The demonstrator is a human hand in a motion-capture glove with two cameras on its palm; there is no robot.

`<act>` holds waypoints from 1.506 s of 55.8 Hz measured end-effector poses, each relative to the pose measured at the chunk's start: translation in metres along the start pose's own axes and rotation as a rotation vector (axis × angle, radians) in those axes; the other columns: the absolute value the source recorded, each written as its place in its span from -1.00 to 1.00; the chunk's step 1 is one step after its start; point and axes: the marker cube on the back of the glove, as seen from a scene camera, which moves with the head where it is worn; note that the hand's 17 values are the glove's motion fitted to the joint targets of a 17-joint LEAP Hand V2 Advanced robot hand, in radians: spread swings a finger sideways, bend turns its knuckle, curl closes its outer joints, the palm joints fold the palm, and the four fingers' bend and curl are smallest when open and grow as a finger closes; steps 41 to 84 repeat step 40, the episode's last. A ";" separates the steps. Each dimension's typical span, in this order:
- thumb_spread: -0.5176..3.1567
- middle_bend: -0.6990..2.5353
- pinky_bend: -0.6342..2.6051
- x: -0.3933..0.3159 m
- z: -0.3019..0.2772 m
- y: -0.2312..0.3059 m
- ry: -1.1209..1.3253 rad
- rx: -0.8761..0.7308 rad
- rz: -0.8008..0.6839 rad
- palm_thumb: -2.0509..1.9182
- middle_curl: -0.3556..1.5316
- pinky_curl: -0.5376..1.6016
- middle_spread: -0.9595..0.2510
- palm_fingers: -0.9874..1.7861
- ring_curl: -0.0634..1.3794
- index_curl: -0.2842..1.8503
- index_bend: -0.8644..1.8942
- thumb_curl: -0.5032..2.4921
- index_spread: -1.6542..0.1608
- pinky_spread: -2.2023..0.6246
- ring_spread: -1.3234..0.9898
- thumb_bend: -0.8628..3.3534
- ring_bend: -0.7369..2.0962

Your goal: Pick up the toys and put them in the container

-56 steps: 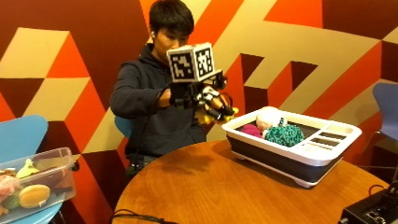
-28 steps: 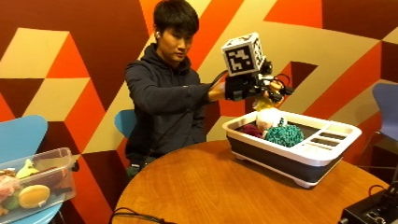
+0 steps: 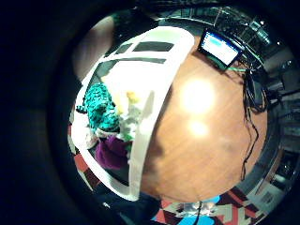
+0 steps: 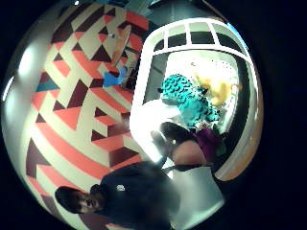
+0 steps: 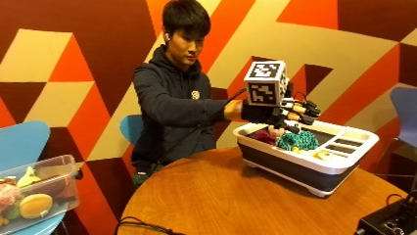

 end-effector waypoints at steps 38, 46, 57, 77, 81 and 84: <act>-0.04 -0.48 -0.25 0.101 -0.085 0.130 0.055 0.154 0.093 0.16 -0.33 -0.15 0.59 -0.40 -0.70 -0.30 -0.24 -0.44 0.53 0.58 0.14 -0.60 -0.38; -0.04 -0.48 -0.25 0.104 -0.085 0.134 0.054 0.153 0.098 0.16 -0.34 -0.15 0.59 -0.40 -0.71 -0.31 -0.24 -0.44 0.53 0.58 0.14 -0.60 -0.38; -0.04 -0.48 -0.25 0.104 -0.085 0.134 0.054 0.153 0.098 0.16 -0.34 -0.15 0.59 -0.40 -0.71 -0.31 -0.24 -0.44 0.53 0.58 0.14 -0.60 -0.38; -0.04 -0.48 -0.25 0.104 -0.085 0.134 0.054 0.153 0.098 0.16 -0.34 -0.15 0.59 -0.40 -0.71 -0.31 -0.24 -0.44 0.53 0.58 0.14 -0.60 -0.38; -0.04 -0.48 -0.25 0.104 -0.085 0.134 0.054 0.153 0.098 0.16 -0.34 -0.15 0.59 -0.40 -0.71 -0.31 -0.24 -0.44 0.53 0.58 0.14 -0.60 -0.38; -0.04 -0.48 -0.25 0.104 -0.085 0.134 0.054 0.153 0.098 0.16 -0.34 -0.15 0.59 -0.40 -0.71 -0.31 -0.24 -0.44 0.53 0.58 0.14 -0.60 -0.38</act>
